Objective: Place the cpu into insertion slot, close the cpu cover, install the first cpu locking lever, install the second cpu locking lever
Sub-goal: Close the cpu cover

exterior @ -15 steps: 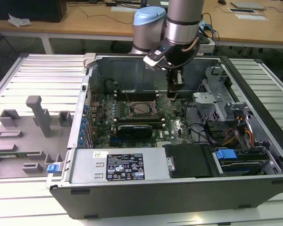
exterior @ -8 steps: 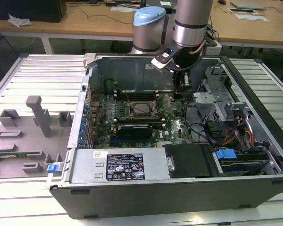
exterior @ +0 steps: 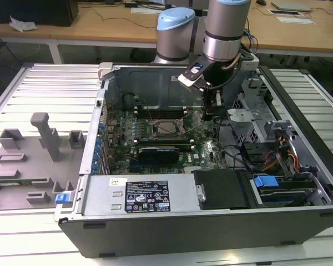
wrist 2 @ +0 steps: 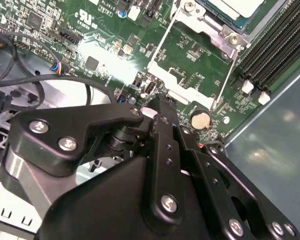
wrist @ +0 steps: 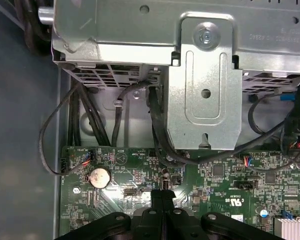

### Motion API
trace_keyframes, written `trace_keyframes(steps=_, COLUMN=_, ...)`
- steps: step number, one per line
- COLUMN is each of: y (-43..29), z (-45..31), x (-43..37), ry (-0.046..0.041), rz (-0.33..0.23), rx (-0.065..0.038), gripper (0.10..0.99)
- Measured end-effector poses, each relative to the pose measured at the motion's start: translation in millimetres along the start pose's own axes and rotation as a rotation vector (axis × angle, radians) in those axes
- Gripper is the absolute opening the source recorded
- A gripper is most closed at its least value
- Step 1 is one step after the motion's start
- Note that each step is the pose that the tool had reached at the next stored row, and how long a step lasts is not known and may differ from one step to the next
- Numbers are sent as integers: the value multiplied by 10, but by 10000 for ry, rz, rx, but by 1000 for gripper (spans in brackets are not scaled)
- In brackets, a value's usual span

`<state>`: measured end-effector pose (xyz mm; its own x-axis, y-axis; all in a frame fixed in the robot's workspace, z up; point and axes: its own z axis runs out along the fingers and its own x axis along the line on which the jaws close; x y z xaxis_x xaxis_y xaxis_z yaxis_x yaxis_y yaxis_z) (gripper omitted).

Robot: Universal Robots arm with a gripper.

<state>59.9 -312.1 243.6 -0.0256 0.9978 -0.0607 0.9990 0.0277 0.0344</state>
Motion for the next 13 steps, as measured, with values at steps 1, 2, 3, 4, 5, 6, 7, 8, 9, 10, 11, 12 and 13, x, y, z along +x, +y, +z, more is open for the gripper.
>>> trace_keyframes(steps=1, y=1, z=1, x=0, ry=8, rz=-2, rx=15, gripper=106)
trace_keyframes(steps=2, y=3, z=2, x=-3, ry=85, rz=-5, rx=128, gripper=106)
trace_keyframes(steps=3, y=7, z=3, x=-5, ry=138, rz=-10, rx=249, gripper=106)
trace_keyframes(steps=4, y=10, z=4, x=-6, ry=178, rz=-16, rx=364, gripper=106)
trace_keyframes(steps=5, y=15, z=6, x=-6, ry=214, rz=-25, rx=545, gripper=106)
trace_keyframes(steps=6, y=18, z=6, x=-6, ry=233, rz=-30, rx=655, gripper=106)
trace_keyframes(steps=7, y=23, z=7, x=-7, ry=260, rz=-35, rx=804, gripper=106)
trace_keyframes(steps=8, y=32, z=9, x=-8, ry=308, rz=-50, rx=1079, gripper=106)
trace_keyframes(steps=9, y=37, z=9, x=-8, ry=331, rz=-57, rx=1206, gripper=106)
trace_keyframes(steps=10, y=41, z=11, x=-8, ry=356, rz=-65, rx=1361, gripper=106)
trace_keyframes(steps=11, y=40, z=10, x=-7, ry=356, rz=-64, rx=1363, gripper=106)
trace_keyframes(steps=12, y=40, z=10, x=-8, ry=355, rz=-64, rx=1364, gripper=106)
trace_keyframes(steps=13, y=40, z=10, x=-8, ry=354, rz=-63, rx=1365, gripper=106)
